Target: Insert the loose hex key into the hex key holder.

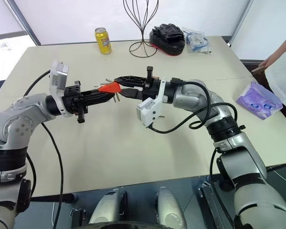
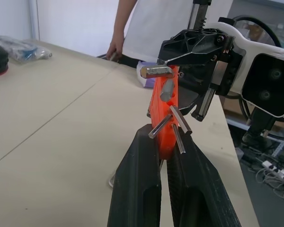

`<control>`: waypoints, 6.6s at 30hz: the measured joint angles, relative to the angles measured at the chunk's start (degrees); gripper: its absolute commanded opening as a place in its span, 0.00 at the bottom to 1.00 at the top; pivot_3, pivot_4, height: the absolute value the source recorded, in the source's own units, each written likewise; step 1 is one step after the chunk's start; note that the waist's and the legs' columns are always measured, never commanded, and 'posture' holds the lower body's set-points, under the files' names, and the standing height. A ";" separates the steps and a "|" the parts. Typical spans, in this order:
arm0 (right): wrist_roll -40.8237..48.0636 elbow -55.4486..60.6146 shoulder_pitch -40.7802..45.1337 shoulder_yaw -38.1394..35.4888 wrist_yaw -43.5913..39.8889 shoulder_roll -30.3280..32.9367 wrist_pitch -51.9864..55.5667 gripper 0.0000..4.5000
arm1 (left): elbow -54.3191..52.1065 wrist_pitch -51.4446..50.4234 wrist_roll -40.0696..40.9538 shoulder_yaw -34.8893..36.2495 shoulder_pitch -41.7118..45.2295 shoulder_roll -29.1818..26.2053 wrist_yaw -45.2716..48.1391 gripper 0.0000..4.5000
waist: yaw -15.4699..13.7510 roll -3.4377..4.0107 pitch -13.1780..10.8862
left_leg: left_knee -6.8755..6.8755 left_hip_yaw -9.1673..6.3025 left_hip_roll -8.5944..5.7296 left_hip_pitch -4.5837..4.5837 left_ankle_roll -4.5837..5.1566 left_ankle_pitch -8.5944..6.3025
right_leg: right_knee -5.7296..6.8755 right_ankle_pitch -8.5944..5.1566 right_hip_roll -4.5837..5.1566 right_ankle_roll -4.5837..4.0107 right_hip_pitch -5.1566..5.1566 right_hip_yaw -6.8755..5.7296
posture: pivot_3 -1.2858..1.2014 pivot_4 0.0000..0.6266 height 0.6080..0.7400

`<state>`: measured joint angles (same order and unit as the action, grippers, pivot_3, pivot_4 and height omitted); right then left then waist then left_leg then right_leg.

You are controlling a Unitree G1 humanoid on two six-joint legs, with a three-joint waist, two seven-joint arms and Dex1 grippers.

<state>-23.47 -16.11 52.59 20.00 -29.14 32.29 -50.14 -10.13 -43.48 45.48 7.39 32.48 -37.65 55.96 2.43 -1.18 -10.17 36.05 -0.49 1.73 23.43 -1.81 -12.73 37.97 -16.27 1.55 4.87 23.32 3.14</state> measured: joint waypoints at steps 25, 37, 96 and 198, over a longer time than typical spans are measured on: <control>0.69 0.16 -0.18 -0.04 -1.10 -0.02 2.05 0.23 | 0.25 0.07 -1.14 -0.45 0.55 2.21 -3.15 0.17 | 0.00 0.00 0.00 | 0.00 0.00 0.00 0.00 0.00 0.00 | 0.01 0.00 0.00 0.00 0.00 0.00 | 0.52 0.24 1.00; 1.22 1.23 -0.20 -0.04 -1.63 -0.42 2.27 0.23 | 0.29 -0.48 -1.79 -0.45 0.74 1.73 -3.75 0.58 | -0.02 0.00 0.00 | 0.00 0.00 0.00 0.00 0.00 0.00 | 0.01 0.00 0.00 0.00 0.00 0.00 | 0.52 0.24 1.00; 10.07 4.74 -4.44 -0.03 -14.99 0.33 17.47 0.89 | -0.74 2.86 -1.14 0.54 -0.08 3.68 -4.65 0.00 | -0.05 0.00 0.00 | 0.01 -0.01 0.00 0.00 0.00 0.00 | 0.02 0.00 0.00 0.00 -0.01 -0.01 | 0.52 0.24 1.00; 42.79 16.88 -7.05 -13.94 1.76 -31.24 63.60 0.01 | 1.97 8.73 -8.67 -0.99 0.35 5.50 -9.81 0.00 | 0.06 0.05 -0.24 | -0.09 -0.05 0.04 0.07 0.00 0.00 | 0.10 0.00 -0.01 0.01 0.16 -0.08 | 0.52 0.24 1.00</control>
<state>19.32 0.77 45.55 6.06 -27.38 1.04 13.46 -8.16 -34.76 36.81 6.40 32.83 -32.15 46.15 2.50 -1.13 -10.41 35.97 -0.54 1.76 23.50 -1.81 -12.73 38.07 -16.27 1.53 4.88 23.47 3.07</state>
